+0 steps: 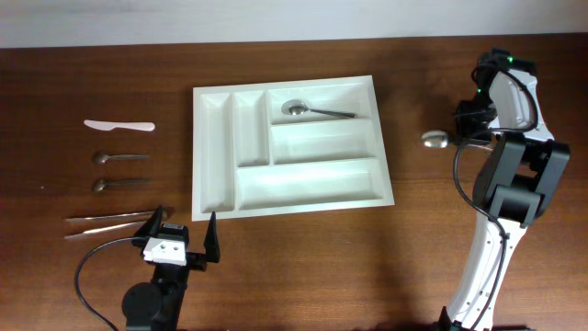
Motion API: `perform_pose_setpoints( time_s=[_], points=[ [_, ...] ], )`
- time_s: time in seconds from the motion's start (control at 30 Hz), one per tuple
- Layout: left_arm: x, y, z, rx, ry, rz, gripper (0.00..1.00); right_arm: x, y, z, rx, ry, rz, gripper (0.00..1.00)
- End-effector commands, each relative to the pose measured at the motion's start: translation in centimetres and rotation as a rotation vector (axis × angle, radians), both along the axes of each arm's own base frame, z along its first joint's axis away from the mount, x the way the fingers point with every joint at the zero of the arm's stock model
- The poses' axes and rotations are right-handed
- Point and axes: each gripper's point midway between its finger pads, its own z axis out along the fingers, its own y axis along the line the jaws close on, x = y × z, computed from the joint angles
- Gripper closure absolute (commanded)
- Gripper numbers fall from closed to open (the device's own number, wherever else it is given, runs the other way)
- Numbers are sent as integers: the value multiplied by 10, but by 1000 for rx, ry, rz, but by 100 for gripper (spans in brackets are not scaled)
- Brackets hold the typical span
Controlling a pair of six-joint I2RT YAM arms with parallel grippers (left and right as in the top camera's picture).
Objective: Pack container
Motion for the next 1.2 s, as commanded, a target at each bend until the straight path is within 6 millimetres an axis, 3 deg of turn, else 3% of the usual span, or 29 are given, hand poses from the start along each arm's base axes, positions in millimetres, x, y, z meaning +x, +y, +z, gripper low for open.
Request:
perform_pose_setpoints(
  time_s=[0.0, 0.23, 0.37, 0.47, 0.53, 0.63, 0.73, 0.83, 0.97, 1.17],
  points=[
    [0, 2, -1, 9, -2, 8, 1, -6, 5, -11, 8, 37, 2, 96],
    [0, 2, -1, 9, -3, 8, 1, -4, 4, -8, 7, 26, 30, 96],
    [0, 2, -1, 9, -2, 8, 1, 12, 3, 7, -6, -29, 119, 96],
    [0, 2, -1, 9, -3, 8, 1, 32, 4, 30, -29, -104, 177, 96],
    [0, 2, -1, 9, -2, 8, 1, 49, 8, 62, -53, -183, 202, 96],
    [0, 2, -1, 9, -3, 8, 1, 69, 23, 91, -45, -277, 260, 96],
    [0, 2, -1, 9, -3, 8, 1, 86, 49, 116, -29, -364, 327, 96],
    [0, 2, -1, 9, -2, 8, 1, 101, 87, 137, -4, -439, 397, 96],
    [0, 2, -1, 9, -3, 8, 1, 109, 148, 146, 91, -494, 460, 96],
    [0, 2, -1, 9, -2, 8, 1, 99, 236, 145, 159, -484, 514, 96]
  ],
)
